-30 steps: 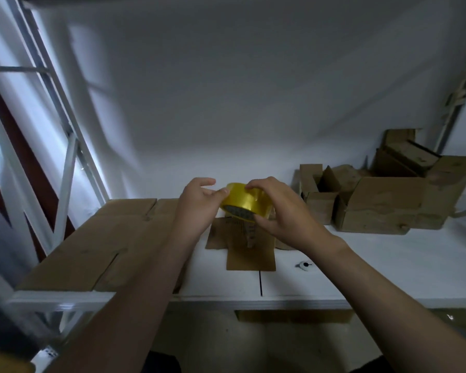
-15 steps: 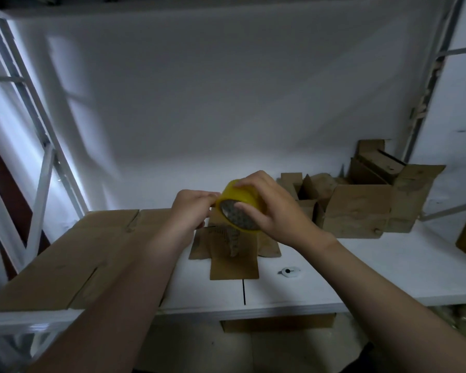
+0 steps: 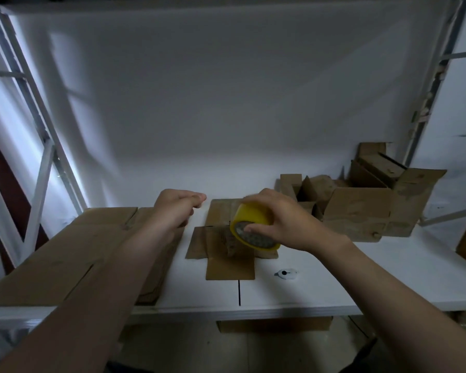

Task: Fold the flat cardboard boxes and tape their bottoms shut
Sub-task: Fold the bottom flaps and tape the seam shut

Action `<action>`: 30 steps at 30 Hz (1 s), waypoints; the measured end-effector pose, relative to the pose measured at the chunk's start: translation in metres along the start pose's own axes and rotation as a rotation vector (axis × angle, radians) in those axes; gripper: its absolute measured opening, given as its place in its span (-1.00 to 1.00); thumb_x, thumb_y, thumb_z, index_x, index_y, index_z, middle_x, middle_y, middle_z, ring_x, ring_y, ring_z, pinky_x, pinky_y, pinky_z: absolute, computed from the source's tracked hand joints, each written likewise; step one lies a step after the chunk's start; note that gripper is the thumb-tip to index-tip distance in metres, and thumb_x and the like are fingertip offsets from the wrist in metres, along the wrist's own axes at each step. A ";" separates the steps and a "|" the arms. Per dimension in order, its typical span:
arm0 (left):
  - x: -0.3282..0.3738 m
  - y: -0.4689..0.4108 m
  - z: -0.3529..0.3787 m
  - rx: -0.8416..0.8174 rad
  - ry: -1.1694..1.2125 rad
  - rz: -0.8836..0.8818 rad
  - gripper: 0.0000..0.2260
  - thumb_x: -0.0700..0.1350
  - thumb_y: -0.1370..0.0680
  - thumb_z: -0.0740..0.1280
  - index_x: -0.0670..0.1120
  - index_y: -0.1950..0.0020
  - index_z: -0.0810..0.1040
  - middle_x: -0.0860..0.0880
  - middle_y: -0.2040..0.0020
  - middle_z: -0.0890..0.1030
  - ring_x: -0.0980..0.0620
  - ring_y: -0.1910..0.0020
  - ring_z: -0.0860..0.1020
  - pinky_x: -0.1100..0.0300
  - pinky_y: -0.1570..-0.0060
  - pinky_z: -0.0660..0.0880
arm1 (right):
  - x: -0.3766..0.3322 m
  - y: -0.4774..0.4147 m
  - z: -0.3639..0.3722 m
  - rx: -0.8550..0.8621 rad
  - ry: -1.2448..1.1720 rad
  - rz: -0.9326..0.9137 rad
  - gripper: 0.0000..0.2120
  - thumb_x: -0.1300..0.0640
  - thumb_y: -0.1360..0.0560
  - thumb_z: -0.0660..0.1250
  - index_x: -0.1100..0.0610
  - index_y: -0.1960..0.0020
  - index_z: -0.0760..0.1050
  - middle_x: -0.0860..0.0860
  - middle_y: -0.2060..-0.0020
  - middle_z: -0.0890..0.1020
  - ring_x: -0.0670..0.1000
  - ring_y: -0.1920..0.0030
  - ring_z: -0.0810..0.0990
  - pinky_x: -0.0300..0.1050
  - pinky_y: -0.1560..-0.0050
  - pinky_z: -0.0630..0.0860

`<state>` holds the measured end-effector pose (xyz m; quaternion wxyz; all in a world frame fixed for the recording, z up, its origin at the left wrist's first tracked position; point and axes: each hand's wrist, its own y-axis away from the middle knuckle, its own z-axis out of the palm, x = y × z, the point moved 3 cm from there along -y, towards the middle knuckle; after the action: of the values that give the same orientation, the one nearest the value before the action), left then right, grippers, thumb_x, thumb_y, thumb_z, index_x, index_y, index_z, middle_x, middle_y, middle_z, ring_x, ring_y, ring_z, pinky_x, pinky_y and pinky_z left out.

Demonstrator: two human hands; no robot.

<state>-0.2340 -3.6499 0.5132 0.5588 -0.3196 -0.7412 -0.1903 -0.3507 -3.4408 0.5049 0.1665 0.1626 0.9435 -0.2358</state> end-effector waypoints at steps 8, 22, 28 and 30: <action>-0.008 -0.003 0.004 -0.001 0.003 0.052 -0.92 -0.10 -0.58 0.42 -0.06 0.01 0.72 -0.02 0.11 0.65 0.04 0.13 0.54 0.22 0.25 0.45 | 0.030 -0.001 0.019 -0.150 0.105 0.063 -0.63 -0.14 -0.50 0.44 -0.12 -0.24 0.43 -0.08 -0.13 0.46 0.00 -0.12 0.43 -0.14 0.06 0.38; -0.030 -0.024 0.018 0.025 0.032 0.017 -0.88 -0.13 -0.60 0.39 -0.10 -0.06 0.71 -0.06 0.08 0.64 0.04 0.15 0.50 0.23 0.26 0.45 | 0.058 -0.007 0.033 -0.153 0.049 0.111 -0.66 -0.14 -0.50 0.44 -0.15 -0.20 0.42 -0.04 -0.13 0.47 0.02 -0.09 0.44 -0.04 0.00 0.50; -0.047 -0.037 0.021 0.028 -0.001 -0.009 -0.86 -0.09 -0.61 0.39 -0.06 -0.11 0.69 0.00 0.05 0.64 0.07 0.10 0.53 0.22 0.19 0.49 | 0.064 -0.017 0.036 -0.146 0.012 0.143 -0.67 -0.14 -0.50 0.45 -0.14 -0.20 0.46 -0.04 -0.13 0.47 0.02 -0.12 0.43 -0.07 0.00 0.47; -0.049 -0.043 0.022 0.049 0.024 -0.034 -0.88 -0.10 -0.60 0.39 -0.07 -0.09 0.70 0.01 0.10 0.65 0.08 0.17 0.53 0.26 0.28 0.48 | 0.068 -0.021 0.041 -0.187 0.065 0.152 -0.70 -0.14 -0.50 0.44 -0.16 -0.18 0.47 -0.06 -0.11 0.47 0.02 -0.10 0.45 -0.07 0.02 0.48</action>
<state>-0.2711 -3.6800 0.4628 0.5722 -0.2909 -0.7441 -0.1854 -0.4094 -3.4630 0.4523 0.1678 0.2250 0.9512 -0.1280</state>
